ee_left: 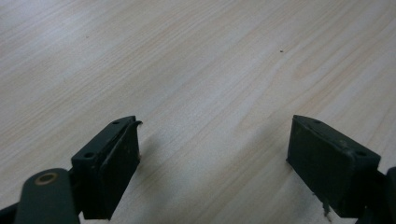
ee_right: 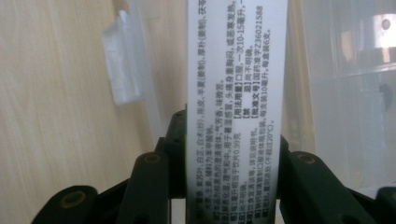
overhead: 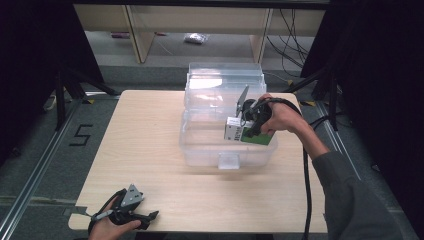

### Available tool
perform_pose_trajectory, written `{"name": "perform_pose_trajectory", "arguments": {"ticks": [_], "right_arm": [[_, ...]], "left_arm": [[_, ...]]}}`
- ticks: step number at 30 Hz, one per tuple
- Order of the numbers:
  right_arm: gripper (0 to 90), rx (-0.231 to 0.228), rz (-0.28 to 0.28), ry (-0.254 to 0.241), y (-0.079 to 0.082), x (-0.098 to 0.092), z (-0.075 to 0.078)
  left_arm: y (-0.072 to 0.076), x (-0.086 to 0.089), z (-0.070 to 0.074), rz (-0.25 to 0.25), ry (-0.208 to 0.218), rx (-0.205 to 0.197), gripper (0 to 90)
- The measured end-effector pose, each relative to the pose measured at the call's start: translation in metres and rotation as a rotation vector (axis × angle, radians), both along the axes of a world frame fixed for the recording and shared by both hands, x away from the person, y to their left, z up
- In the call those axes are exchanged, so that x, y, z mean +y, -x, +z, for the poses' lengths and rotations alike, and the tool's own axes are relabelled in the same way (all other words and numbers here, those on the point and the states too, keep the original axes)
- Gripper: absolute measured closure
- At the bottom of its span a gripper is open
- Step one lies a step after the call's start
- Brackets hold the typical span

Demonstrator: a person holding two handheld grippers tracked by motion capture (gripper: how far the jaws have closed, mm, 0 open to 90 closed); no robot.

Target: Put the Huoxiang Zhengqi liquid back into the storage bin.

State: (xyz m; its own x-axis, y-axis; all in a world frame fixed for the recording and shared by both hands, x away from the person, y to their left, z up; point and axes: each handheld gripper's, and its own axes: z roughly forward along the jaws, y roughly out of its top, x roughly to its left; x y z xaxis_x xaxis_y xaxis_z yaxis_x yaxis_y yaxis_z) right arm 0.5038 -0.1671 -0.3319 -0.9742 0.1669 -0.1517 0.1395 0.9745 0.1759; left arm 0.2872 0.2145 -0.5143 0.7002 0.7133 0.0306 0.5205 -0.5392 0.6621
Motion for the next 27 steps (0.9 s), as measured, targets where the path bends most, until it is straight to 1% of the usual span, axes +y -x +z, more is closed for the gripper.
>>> {"name": "perform_pose_trajectory", "arguments": {"ticks": [1,2,3,4,5,6,7,8,9,11,12,13,14,15,16,17,19,20,21,24,25,26,27], "right_arm": [[65.1,0.004,-0.004,0.003,-0.002,-0.001,-0.003],[65.0,-0.002,0.014,0.016,-0.005,-0.001,-0.005],[65.1,0.016,-0.032,0.03,-0.004,-0.002,-0.008],[65.0,0.011,-0.007,0.032,-0.007,-0.002,-0.012],[65.0,0.01,0.001,0.033,-0.008,-0.002,-0.015],[65.0,0.02,-0.014,0.034,-0.008,-0.002,-0.017],[65.0,0.016,0.011,0.043,-0.011,-0.002,-0.02],[65.1,0.034,-0.015,0.044,-0.011,-0.002,-0.023],[65.0,0.034,-0.014,0.049,-0.012,-0.002,-0.025],[65.1,0.039,-0.012,0.047,-0.015,-0.002,-0.031],[65.0,0.032,-0.01,0.043,-0.017,-0.003,-0.035],[65.0,0.043,-0.011,0.047,-0.019,-0.003,-0.037],[65.0,0.049,-0.028,0.059,-0.019,-0.004,-0.037],[65.0,0.036,-0.011,0.052,-0.02,-0.004,-0.04],[65.0,0.038,-0.001,0.055,-0.021,-0.004,-0.041],[65.0,0.046,-0.017,0.064,-0.02,-0.005,-0.042],[65.0,0.053,-0.026,0.06,-0.02,-0.006,-0.043],[64.9,0.059,-0.045,0.055,-0.02,-0.007,-0.045],[65.0,0.06,-0.031,0.054,-0.022,-0.008,-0.047],[64.9,0.067,-0.042,0.061,-0.023,-0.011,-0.054],[64.9,0.068,-0.036,0.064,-0.024,-0.011,-0.056],[64.9,0.074,-0.039,0.063,-0.024,-0.012,-0.058],[64.9,0.076,-0.042,0.059,-0.024,-0.012,-0.06]], "left_arm": [[0.0,0.0,0.0,0.0,0.0,0.0,16.3],[0.0,0.0,0.0,0.001,0.0,0.002,16.3],[0.0,0.0,0.0,0.0,-0.001,0.001,16.3],[0.0,0.0,0.0,0.001,0.0,0.002,16.4],[0.0,0.0,0.0,0.0,0.0,0.002,16.3],[0.0,0.0,0.0,0.001,0.0,0.003,16.3],[0.0,0.0,0.0,0.0,0.001,0.003,16.3],[0.0,0.0,0.0,0.001,0.001,0.002,16.3],[0.0,0.0,0.0,0.0,0.001,0.005,16.4],[0.001,0.001,0.0,0.001,0.002,0.004,16.3],[0.001,0.001,0.0,0.002,0.005,0.004,16.4],[0.001,0.001,0.0,0.002,0.006,0.003,16.3],[0.001,0.0,0.0,0.002,0.006,0.004,16.3],[0.0,0.0,0.0,0.002,0.006,0.003,16.4],[0.0,0.0,0.0,-0.001,0.003,0.004,16.3],[0.0,0.0,0.0,-0.003,0.001,0.004,16.3],[0.0,0.0,0.0,-0.003,0.0,0.004,16.3],[0.0,0.0,0.0,-0.001,0.004,0.004,16.3],[0.0,0.001,0.0,-0.002,0.001,0.006,16.3],[0.0,0.001,0.0,0.0,0.006,0.005,16.4],[0.0,0.0,-0.001,0.007,0.008,0.0,16.4],[0.0,-0.001,-0.002,0.02,0.025,-0.001,16.4],[-0.001,0.0,0.0,-0.003,0.0,0.007,16.3]]}}
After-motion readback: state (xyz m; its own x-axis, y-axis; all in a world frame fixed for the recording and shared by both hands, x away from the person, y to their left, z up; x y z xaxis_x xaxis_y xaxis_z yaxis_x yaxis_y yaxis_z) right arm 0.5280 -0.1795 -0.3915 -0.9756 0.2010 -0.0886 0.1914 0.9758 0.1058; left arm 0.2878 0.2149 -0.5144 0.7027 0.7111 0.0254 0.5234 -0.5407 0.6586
